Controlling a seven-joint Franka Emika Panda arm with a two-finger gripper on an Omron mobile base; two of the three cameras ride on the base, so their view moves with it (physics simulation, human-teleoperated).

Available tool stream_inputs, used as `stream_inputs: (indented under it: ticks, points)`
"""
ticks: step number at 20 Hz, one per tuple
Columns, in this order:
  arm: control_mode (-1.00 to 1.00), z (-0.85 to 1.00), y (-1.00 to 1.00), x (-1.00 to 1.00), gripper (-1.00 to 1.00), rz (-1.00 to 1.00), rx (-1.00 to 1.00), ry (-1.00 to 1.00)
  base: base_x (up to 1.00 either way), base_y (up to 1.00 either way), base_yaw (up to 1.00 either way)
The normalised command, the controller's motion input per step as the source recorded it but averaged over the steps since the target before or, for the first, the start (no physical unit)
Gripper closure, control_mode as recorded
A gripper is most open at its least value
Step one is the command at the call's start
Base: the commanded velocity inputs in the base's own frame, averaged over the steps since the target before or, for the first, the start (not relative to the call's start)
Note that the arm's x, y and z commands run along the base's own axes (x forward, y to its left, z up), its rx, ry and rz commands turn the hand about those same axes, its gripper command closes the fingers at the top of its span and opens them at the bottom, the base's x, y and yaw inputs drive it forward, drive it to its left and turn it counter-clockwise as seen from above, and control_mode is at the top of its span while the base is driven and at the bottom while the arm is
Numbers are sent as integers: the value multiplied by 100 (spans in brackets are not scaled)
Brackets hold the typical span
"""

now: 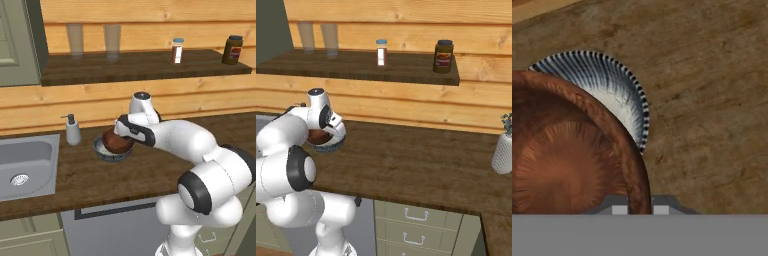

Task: Pick up the bowls on the counter and stack them on top of one another in the open cabinet. Place the smaller bowl on top of the larger bowl.

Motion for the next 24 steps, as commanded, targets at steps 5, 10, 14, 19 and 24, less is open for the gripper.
stream_inputs:
  ticks: [5,10,14,19,24]
  points:
    - [-100,-13,4,23,100,0,0,0,0,0,0]
    - [-100,-4,15,36,100,0,0,1,0,0,0]
    - [-100,-9,16,23,100,0,0,1,0,0,0]
    - [-100,-26,2,0,100,0,0,0,0,0,0]
    - [-100,-24,0,0,100,0,0,0,0,0,0]
